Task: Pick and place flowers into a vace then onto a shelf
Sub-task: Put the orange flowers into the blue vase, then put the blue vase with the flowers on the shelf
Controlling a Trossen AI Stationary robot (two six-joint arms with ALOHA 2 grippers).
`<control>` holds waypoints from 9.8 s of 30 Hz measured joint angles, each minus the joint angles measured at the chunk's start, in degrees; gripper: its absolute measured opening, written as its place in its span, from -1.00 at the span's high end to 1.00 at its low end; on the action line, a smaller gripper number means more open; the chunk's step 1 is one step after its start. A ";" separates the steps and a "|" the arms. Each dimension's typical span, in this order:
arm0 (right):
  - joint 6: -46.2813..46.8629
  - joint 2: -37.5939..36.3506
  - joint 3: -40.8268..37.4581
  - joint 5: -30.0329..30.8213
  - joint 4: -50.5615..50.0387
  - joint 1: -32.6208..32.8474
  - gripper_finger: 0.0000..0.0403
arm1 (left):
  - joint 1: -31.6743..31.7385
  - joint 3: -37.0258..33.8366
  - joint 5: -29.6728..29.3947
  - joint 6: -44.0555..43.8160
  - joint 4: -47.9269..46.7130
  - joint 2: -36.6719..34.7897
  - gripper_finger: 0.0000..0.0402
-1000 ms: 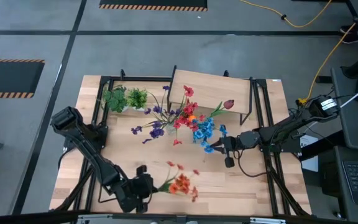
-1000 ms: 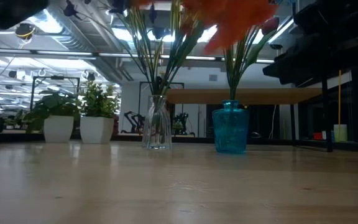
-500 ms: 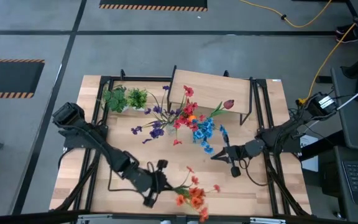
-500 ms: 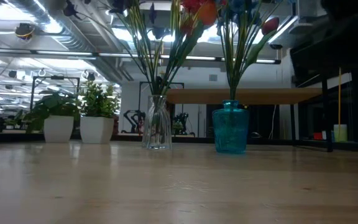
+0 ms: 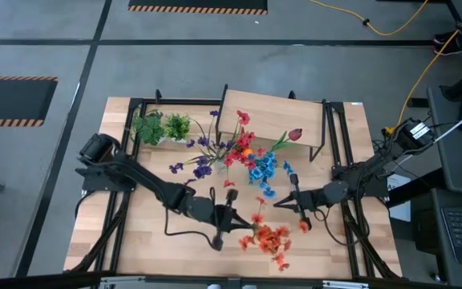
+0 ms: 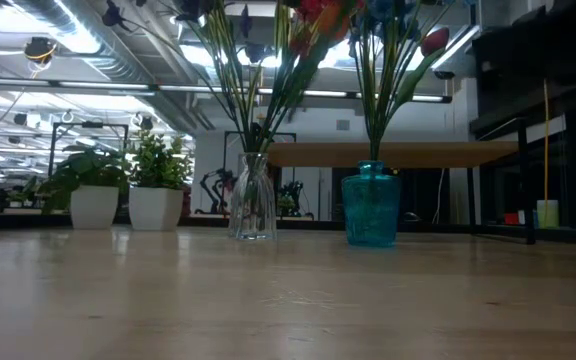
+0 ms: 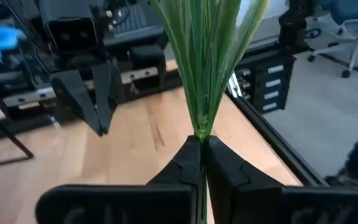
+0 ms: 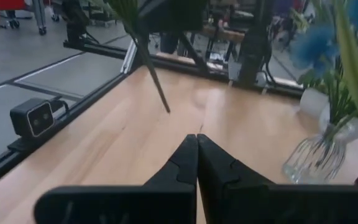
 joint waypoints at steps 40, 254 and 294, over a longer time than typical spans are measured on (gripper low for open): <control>-6.96 2.06 7.71 -3.21 1.97 -2.60 0.38 | 6.91 0.02 -5.13 3.74 28.07 12.22 0.98; 8.32 -8.41 -1.05 -3.83 -20.17 -24.40 -0.37 | -6.81 -20.13 -17.03 -15.29 23.33 3.23 0.98; 6.65 19.61 5.72 -4.70 1.75 -29.90 -0.37 | -6.92 -20.15 -17.07 -14.78 23.33 3.23 0.98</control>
